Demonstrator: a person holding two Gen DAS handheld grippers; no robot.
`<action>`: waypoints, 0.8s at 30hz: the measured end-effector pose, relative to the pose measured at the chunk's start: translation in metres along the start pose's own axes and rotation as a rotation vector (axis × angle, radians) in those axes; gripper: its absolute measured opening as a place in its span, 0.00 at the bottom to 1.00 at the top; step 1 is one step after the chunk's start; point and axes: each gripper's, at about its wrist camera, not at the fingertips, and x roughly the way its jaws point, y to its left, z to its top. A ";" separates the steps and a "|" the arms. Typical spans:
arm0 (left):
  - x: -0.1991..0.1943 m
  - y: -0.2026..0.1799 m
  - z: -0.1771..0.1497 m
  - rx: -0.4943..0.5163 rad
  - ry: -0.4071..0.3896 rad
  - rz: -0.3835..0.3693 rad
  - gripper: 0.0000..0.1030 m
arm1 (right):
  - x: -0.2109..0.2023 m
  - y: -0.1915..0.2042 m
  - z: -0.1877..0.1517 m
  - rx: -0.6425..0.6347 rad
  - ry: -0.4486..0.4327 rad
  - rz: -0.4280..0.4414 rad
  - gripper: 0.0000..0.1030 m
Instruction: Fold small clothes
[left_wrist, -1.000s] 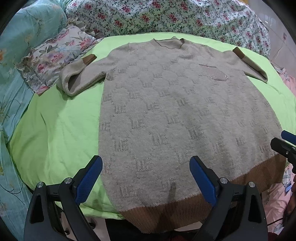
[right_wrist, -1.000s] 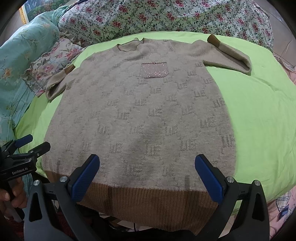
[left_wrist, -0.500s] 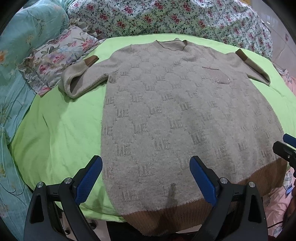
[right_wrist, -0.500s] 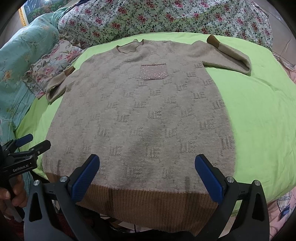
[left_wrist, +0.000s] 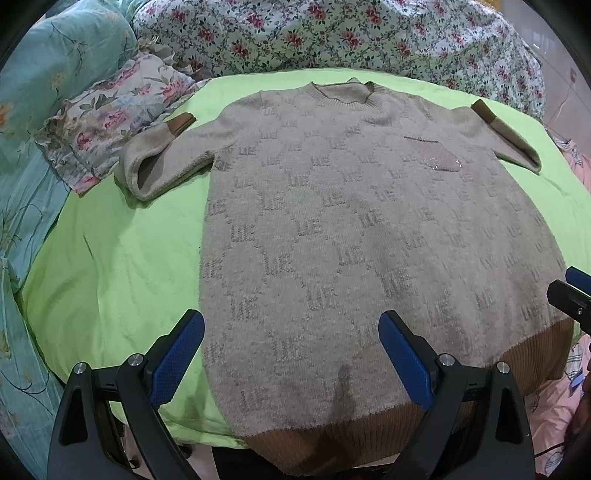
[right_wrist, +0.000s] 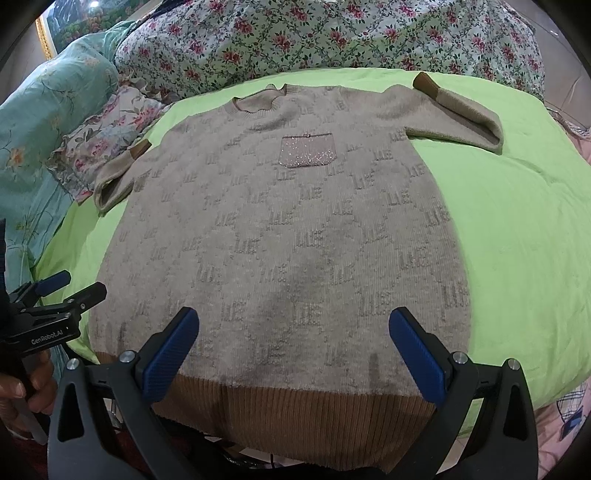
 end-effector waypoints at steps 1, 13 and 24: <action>0.000 -0.001 0.000 0.002 0.002 0.003 0.93 | 0.000 0.000 0.001 -0.002 -0.001 0.000 1.00; 0.006 -0.002 0.006 -0.008 0.000 -0.015 0.93 | 0.005 -0.004 0.007 0.051 0.049 0.039 1.00; 0.016 0.003 0.026 -0.031 0.013 -0.052 0.94 | 0.008 -0.017 0.025 0.060 0.007 0.035 1.00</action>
